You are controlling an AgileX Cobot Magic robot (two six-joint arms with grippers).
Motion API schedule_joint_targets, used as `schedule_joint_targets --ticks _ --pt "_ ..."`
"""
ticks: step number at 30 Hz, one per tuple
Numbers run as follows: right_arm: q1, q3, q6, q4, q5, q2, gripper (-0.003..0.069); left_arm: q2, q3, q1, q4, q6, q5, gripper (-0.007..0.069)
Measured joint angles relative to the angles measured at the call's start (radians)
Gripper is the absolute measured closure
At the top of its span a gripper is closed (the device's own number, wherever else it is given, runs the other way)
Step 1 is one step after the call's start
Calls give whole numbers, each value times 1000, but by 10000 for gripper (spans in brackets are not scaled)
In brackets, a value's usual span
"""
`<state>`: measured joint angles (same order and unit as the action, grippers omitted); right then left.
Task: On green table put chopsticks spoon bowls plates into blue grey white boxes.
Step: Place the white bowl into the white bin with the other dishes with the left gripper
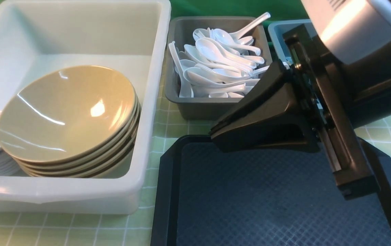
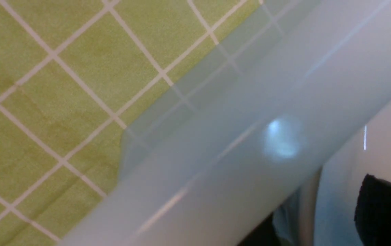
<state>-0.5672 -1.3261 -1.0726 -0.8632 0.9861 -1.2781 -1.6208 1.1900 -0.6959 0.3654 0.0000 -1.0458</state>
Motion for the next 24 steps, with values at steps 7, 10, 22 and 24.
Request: schedule_joint_targets --ticks 7,10,22,24 --pt "0 0 2 0 7 0 617 69 99 -2 -136 -59 -131 -9" --pt "0 0 3 0 7 0 614 107 109 -6 -108 13 -131 -2" --pt "0 0 4 24 7 0 612 -36 110 -6 -116 43 -147 589" --pt "0 0 4 32 7 0 612 -48 110 -6 -118 43 -135 609"
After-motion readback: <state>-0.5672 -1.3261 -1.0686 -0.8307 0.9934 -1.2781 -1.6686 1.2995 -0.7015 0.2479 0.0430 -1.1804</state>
